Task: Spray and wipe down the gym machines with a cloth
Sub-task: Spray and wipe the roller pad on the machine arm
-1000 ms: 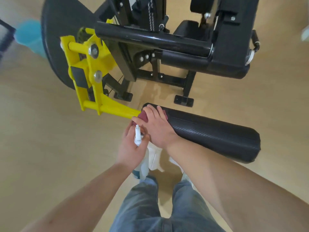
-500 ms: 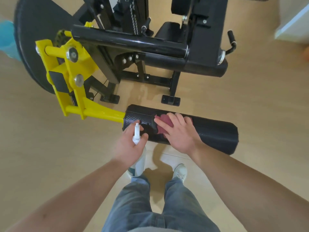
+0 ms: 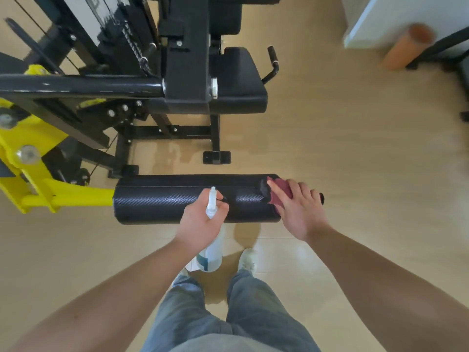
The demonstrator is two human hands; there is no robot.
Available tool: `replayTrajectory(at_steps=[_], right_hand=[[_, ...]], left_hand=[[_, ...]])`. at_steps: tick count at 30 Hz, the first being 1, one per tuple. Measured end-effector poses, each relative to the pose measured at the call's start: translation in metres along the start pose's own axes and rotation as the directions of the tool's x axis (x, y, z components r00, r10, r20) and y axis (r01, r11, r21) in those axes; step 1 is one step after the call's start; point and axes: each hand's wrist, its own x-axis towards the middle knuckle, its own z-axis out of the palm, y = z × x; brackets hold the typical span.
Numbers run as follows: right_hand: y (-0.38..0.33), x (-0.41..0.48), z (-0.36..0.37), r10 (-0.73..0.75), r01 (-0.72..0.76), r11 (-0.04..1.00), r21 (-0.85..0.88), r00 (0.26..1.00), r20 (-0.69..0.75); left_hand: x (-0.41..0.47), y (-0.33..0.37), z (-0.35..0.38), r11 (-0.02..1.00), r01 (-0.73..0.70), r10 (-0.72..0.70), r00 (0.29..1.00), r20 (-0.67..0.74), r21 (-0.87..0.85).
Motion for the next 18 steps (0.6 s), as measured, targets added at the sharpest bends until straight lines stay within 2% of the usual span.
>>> replayTrajectory(at_steps=[3, 5, 7, 10, 16, 18], right_hand=[[0.012, -0.007, -0.003, 0.106, -0.112, 0.989, 0.092, 0.993, 0.059], [0.02, -0.009, -0.008, 0.211, -0.228, 0.939, 0.258, 0.973, 0.094], [0.032, -0.012, -0.014, 0.329, -0.339, 0.804, 0.489, 0.938, 0.11], [0.052, -0.015, -0.03, 0.427, -0.4, 0.597, 0.695, 0.892, 0.147], [0.058, -0.001, -0.076, 0.408, -0.418, 0.204, 0.885, 0.858, 0.312], [0.054, 0.006, -0.092, 0.393, -0.396, 0.086, 0.914, 0.857, 0.334]], left_hand=[[-0.002, 0.021, 0.02, 1.0, -0.03, 0.03, 0.998, 0.05, 0.004], [-0.003, 0.034, 0.033, 0.999, -0.039, 0.038, 0.996, 0.086, 0.009], [-0.007, 0.048, 0.045, 0.999, -0.051, 0.049, 0.992, 0.113, 0.007], [-0.011, 0.07, 0.063, 0.992, -0.129, 0.128, 0.985, 0.115, 0.001], [-0.008, 0.118, 0.076, 0.944, -0.295, 0.312, 0.943, 0.114, -0.146], [-0.001, 0.138, 0.073, 0.919, -0.346, 0.378, 0.909, 0.173, -0.189]])
